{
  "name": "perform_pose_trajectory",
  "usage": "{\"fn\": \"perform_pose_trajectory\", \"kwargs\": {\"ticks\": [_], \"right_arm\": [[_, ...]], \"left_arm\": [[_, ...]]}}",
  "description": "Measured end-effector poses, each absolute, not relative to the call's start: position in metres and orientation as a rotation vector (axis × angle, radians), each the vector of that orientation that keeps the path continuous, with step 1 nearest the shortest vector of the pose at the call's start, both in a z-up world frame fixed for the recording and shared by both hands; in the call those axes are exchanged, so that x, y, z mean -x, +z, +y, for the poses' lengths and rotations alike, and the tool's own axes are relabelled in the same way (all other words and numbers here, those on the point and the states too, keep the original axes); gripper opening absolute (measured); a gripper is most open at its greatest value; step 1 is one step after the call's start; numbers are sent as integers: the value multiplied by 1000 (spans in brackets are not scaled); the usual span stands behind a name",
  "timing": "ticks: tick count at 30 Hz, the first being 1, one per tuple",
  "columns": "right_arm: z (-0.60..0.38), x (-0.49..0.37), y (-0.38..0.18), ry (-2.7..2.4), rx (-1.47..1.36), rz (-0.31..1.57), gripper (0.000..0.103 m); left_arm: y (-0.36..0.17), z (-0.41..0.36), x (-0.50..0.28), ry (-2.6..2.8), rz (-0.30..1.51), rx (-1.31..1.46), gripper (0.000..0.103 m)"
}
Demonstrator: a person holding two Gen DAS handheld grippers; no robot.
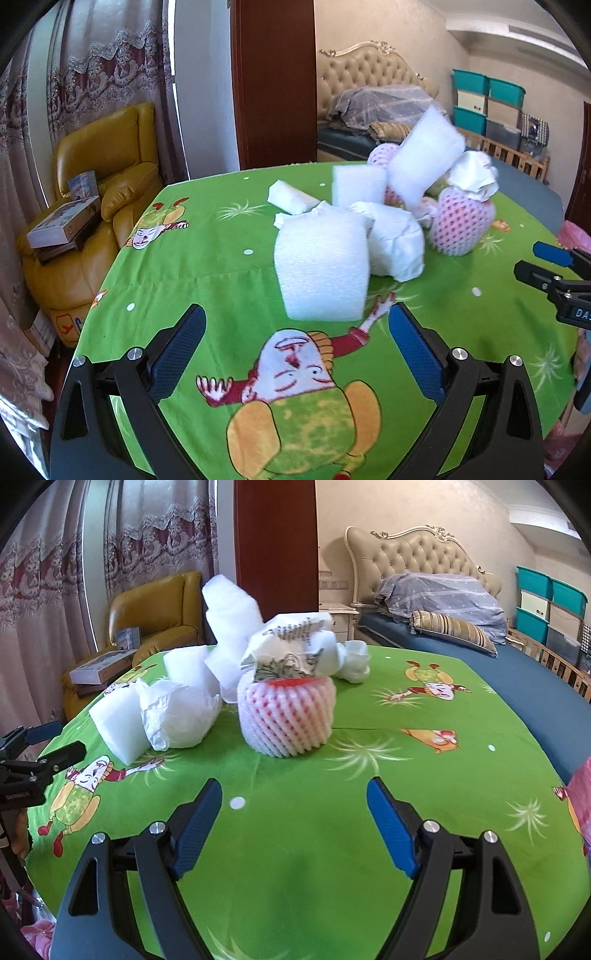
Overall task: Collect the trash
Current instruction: 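Grasp a white foam block with the left tool while the right tool grasps the white paper wrapper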
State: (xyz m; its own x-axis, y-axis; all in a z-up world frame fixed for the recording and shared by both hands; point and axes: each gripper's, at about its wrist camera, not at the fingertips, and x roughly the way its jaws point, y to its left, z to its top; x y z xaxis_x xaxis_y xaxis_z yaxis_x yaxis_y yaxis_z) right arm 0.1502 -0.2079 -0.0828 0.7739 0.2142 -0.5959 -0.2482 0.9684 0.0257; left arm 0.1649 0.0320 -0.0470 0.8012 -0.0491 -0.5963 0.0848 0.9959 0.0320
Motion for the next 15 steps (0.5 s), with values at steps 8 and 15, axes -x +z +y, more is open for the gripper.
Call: {"fn": "perform_pose_trajectory", "kwargs": {"ticks": [8, 15], "right_arm": [[-194, -158, -84, 269, 76, 662, 78], [-205, -168, -79, 253, 30, 664, 78]], "left_arm": [[-53, 24, -201, -81, 695, -77, 94], [-56, 9, -222, -85, 715, -112, 88]]}}
